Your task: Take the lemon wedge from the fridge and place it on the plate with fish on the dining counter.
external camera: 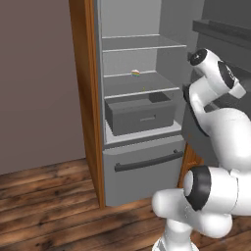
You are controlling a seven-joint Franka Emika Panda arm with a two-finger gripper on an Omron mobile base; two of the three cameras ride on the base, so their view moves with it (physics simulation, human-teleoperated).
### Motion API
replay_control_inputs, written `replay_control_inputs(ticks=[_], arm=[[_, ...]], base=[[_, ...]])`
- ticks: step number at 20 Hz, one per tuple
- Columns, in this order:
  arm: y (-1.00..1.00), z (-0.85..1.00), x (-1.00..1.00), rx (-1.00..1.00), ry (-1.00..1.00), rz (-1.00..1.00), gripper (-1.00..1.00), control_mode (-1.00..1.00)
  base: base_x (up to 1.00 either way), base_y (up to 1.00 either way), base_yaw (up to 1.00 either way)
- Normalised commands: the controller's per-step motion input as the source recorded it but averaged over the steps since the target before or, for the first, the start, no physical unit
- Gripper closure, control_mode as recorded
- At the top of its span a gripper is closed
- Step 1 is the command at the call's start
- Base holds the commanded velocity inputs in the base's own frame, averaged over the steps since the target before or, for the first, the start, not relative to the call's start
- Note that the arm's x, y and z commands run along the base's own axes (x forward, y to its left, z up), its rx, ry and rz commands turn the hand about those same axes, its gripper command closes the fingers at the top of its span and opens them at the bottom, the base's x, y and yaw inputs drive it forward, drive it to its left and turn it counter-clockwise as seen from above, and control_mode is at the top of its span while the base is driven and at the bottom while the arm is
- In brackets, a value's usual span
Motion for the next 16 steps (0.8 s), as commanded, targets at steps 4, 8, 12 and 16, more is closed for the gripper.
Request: replay_control_inputs(ticks=[4, 8, 12, 16], arm=[[0.85, 0.02, -0.45, 0.0, 0.0, 0.16, -1.0, -1.0], [0.91, 0.11, -0.1, 0.0, 0.07, 0.3, -1.0, -1.0], [0.79, 0.01, 0.0, 0.06, 0.14, 0.48, -1.0, -1.0], [0.75, 0.0, 0.0, 0.09, 0.13, 0.51, -1.0, -1.0]], base=[[0.0, 0.0, 0.0], [0.0, 0.0, 0.0], [0.0, 0.0, 0.0], [0.0, 0.0, 0.0]])
